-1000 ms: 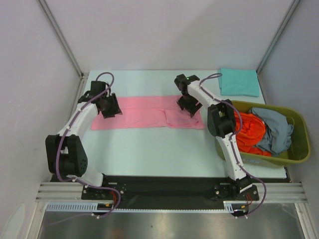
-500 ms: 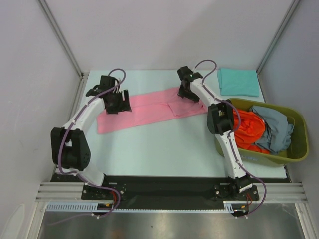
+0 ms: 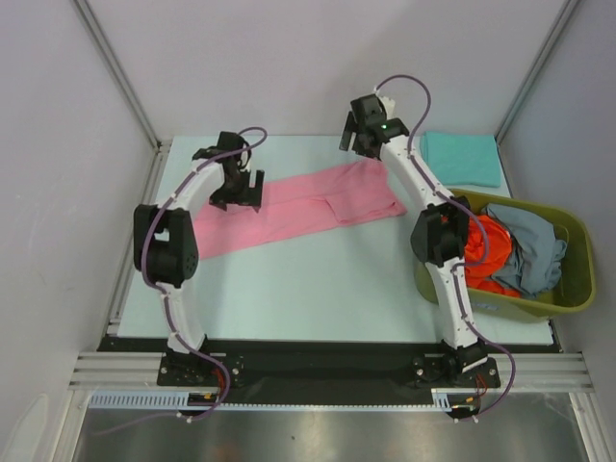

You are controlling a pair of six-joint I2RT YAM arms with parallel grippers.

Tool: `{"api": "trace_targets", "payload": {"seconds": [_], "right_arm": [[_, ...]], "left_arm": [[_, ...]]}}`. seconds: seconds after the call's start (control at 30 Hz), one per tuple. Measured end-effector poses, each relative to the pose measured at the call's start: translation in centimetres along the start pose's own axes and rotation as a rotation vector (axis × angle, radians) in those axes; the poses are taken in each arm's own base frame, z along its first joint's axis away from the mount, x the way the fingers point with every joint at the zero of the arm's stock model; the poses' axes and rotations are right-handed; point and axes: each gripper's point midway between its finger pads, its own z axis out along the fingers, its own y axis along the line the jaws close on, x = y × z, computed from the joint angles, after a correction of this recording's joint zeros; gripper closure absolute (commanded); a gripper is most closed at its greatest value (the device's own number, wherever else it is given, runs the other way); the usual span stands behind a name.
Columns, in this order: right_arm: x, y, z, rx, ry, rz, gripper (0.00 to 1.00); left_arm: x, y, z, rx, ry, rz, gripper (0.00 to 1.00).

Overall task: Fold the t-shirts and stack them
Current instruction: Fold the tshirt

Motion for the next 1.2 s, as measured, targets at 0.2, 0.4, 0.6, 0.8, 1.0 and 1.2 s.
{"api": "trace_targets", "payload": {"seconds": [0.2, 0.4, 0.6, 0.8, 1.0, 1.2], "right_arm": [[-3.4, 2.8, -11.3, -0.161, -0.047, -0.010, 0.00], [4.3, 2.2, -20.1, -0.285, 0.107, -0.121, 0.00], [9.4, -0.2, -21.6, -0.280, 0.235, -0.169, 0.01], [9.5, -2.3, -22.0, -0.278, 0.243, -0.138, 0.00], [8.6, -2.6, -21.9, -0.292, 0.218, -0.093, 0.00], [8.1, -2.3, -21.3, -0.294, 0.206, -0.058, 0.00]], "left_arm": [[-2.1, 0.0, 2.8, 0.000, 0.013, 0.081, 0.01], [-2.7, -0.4, 5.7, 0.048, 0.039, 0.210, 0.01], [-1.4, -0.1, 8.4, 0.055, 0.111, 0.236, 0.02], [-1.1, -0.1, 8.4, 0.060, 0.135, 0.171, 0.04], [0.0, -0.3, 8.1, 0.054, 0.143, 0.089, 0.13], [3.7, -1.9, 7.0, 0.056, 0.180, 0.063, 0.15]]}}
